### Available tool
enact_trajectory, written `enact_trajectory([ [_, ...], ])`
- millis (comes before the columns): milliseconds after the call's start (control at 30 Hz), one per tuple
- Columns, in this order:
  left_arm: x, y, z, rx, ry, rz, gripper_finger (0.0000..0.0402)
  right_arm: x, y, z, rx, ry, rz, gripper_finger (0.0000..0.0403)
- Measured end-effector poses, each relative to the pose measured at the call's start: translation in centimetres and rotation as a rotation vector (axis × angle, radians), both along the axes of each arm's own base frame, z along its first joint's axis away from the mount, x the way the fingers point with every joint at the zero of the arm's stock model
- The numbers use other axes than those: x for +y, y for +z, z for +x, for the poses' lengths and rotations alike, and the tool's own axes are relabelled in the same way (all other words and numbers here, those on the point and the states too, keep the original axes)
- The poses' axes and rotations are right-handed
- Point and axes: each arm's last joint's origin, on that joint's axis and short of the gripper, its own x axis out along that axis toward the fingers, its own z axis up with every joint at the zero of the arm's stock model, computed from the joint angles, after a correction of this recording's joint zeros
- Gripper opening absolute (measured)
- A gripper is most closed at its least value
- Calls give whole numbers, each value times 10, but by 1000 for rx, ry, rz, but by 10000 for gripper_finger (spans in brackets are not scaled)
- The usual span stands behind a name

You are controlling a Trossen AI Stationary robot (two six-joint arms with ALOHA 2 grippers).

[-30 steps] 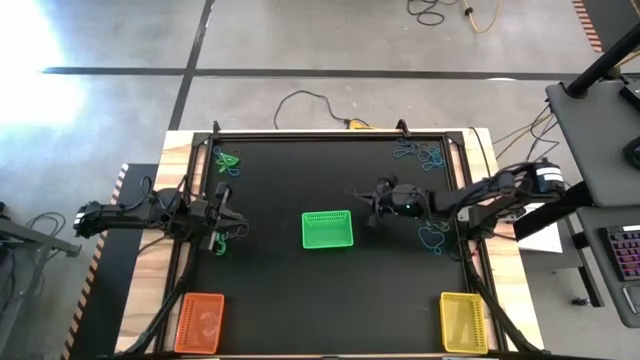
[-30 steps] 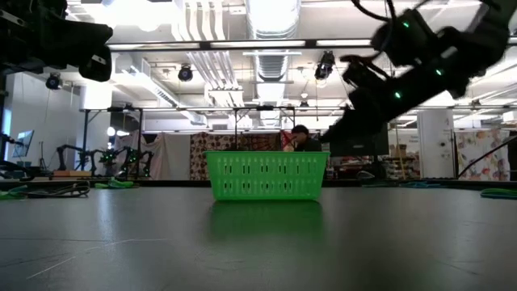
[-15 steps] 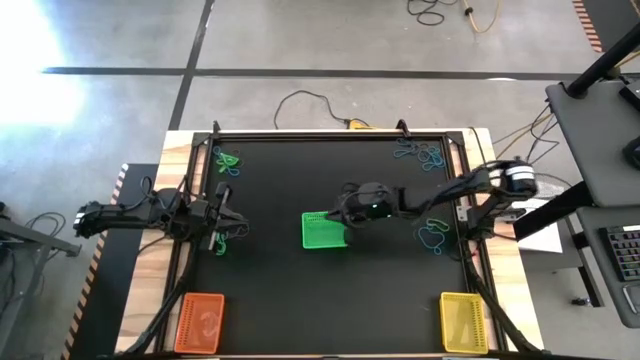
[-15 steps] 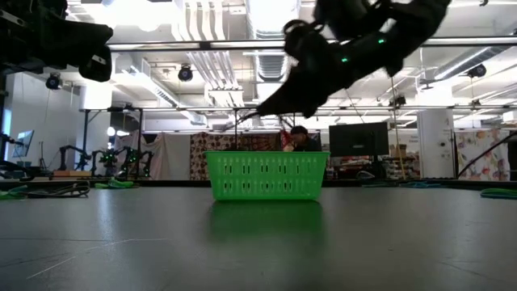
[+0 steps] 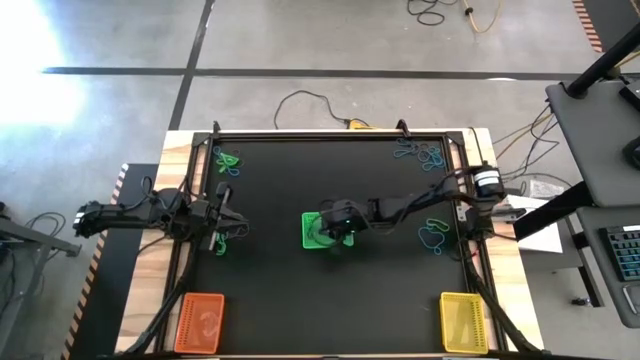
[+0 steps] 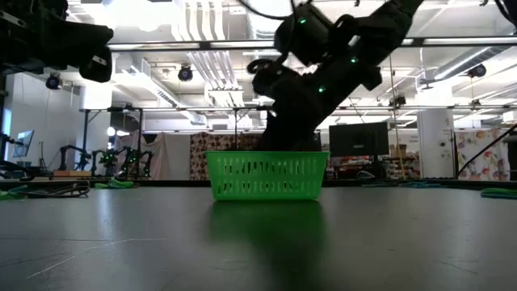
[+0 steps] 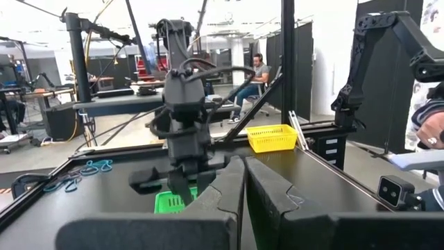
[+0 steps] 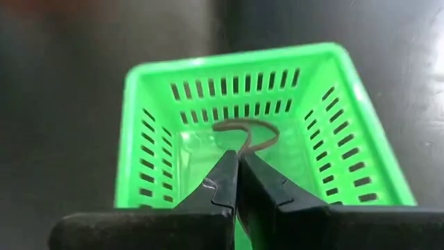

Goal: Sort rubber bands into baskets
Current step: Put the violet rubber band into the green basket

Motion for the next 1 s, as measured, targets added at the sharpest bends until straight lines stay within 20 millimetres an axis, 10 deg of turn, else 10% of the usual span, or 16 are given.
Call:
enact_trajectory([
  [433, 0, 0, 0, 4, 0, 0, 0, -1, 11, 22, 222, -51, -23, 17],
  [767, 0, 0, 1, 7, 0, 0, 0, -1, 17, 23, 213, -107, 27, 109],
  [1000, 0, 0, 1, 5, 0, 0, 0, -7, 79, 11, 38, -109, -56, 140],
])
